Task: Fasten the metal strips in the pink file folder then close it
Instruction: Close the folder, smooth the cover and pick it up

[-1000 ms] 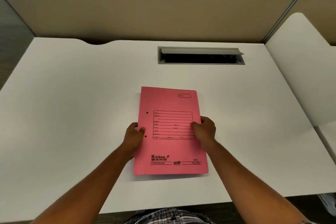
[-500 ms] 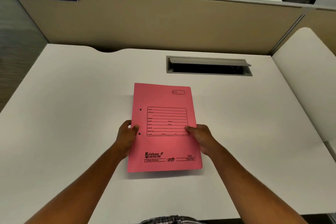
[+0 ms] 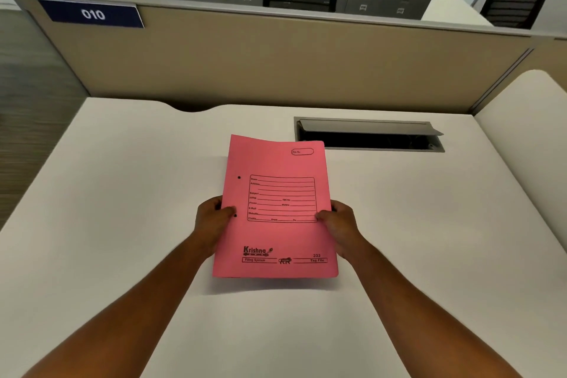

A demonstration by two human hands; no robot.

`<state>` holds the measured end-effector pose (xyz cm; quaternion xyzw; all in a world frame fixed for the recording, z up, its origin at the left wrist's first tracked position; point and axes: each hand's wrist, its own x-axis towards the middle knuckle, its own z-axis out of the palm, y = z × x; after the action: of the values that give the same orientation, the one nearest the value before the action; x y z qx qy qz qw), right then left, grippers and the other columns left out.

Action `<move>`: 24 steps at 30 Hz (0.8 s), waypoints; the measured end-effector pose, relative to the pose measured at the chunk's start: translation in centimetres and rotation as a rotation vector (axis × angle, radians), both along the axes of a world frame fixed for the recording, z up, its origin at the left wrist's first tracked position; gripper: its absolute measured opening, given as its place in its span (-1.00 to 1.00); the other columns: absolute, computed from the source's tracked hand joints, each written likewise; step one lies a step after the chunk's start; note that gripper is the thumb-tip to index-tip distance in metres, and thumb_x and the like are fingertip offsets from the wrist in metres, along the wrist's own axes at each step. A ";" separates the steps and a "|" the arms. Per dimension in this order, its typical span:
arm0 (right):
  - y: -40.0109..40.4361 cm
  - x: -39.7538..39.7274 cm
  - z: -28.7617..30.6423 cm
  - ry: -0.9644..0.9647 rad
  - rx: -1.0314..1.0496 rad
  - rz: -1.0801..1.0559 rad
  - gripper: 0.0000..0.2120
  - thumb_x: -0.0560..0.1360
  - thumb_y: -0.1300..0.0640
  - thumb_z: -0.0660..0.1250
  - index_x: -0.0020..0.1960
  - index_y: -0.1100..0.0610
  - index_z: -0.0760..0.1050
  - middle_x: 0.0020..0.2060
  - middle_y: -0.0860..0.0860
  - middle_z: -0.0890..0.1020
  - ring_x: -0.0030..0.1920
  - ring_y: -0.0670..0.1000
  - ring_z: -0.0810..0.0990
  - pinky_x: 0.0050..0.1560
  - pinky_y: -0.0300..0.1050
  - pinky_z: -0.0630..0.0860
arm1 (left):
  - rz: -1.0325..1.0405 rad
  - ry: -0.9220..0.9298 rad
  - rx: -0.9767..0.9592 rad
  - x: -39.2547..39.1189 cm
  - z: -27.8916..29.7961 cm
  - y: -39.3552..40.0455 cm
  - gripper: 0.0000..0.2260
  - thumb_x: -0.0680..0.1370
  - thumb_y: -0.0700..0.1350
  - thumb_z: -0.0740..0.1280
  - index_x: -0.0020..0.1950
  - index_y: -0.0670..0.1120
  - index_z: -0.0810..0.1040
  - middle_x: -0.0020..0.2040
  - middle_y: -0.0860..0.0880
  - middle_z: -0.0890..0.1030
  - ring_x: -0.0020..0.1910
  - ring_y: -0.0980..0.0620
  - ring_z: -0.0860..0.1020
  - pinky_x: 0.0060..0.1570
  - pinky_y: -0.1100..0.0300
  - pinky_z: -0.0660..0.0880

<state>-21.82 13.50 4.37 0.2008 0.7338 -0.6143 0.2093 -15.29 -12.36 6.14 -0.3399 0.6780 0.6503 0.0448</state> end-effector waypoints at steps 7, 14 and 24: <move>-4.0 -4.9 -1.2 0.059 0.105 -0.056 -0.69 0.43 0.26 0.51 0.15 0.07 0.64 0.04 0.02 0.74 0.00 0.14 0.72 0.13 0.16 0.67 | 0.119 -0.019 -0.148 -4.7 -1.5 -4.9 -0.67 0.46 -0.16 0.45 0.21 0.01 0.55 -0.02 -0.04 0.71 -0.12 -0.09 0.69 0.02 -0.13 0.63; -7.7 -10.2 -1.1 0.140 0.307 -0.033 -0.62 0.38 0.15 0.61 0.14 0.04 0.58 0.09 0.04 0.71 0.02 0.12 0.69 0.12 0.05 0.64 | 0.143 0.046 -0.272 -9.2 -1.7 -7.6 -0.61 0.44 -0.17 0.49 0.17 0.12 0.48 -0.05 -0.08 0.69 -0.12 -0.09 0.67 0.01 -0.10 0.63; -10.2 -14.7 -2.7 0.314 0.483 0.120 -0.53 0.45 0.07 0.57 0.28 0.05 0.48 0.05 0.06 0.73 -0.07 0.05 0.64 0.00 -0.11 0.52 | 0.027 0.063 -0.412 -15.1 -3.2 -10.1 -0.66 0.56 -0.17 0.39 0.33 -0.04 0.51 0.04 -0.12 0.69 -0.11 -0.09 0.65 0.06 -0.06 0.59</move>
<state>-36.51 3.26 1.64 0.1035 0.8927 -0.4321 0.0751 -30.43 -22.43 2.95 -0.3301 0.7932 0.5087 -0.0556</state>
